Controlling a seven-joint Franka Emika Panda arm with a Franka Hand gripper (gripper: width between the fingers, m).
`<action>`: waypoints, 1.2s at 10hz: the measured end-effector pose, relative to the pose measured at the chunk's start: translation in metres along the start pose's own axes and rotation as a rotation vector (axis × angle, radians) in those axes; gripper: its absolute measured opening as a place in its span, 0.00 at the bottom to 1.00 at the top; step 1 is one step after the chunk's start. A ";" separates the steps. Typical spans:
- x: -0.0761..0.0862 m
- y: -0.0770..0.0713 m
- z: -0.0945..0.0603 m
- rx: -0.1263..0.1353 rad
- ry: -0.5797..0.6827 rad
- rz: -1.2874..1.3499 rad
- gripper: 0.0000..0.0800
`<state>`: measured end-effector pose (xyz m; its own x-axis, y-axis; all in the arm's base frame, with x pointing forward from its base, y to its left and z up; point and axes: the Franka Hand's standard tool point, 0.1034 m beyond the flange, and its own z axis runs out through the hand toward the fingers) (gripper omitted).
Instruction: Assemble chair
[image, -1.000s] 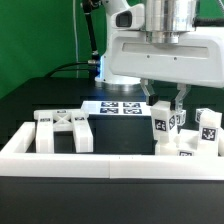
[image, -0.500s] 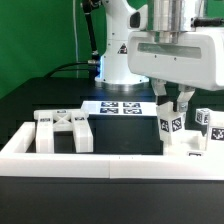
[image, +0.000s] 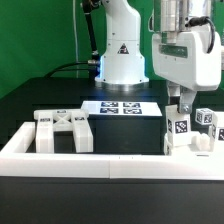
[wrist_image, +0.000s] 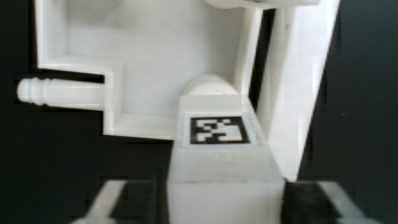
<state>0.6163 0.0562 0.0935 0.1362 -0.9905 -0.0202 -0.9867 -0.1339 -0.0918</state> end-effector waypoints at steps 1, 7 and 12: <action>0.000 0.000 0.001 -0.001 0.000 -0.011 0.60; 0.003 0.001 0.001 0.001 0.003 -0.498 0.81; 0.006 0.002 0.003 0.004 0.011 -1.005 0.81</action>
Offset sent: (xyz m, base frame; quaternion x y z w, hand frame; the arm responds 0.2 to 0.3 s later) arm -0.0046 -0.0030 0.0003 -0.0088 -0.0054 -0.1435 0.9896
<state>0.6158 0.0502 0.0904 0.9049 -0.4185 0.0775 -0.4144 -0.9078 -0.0643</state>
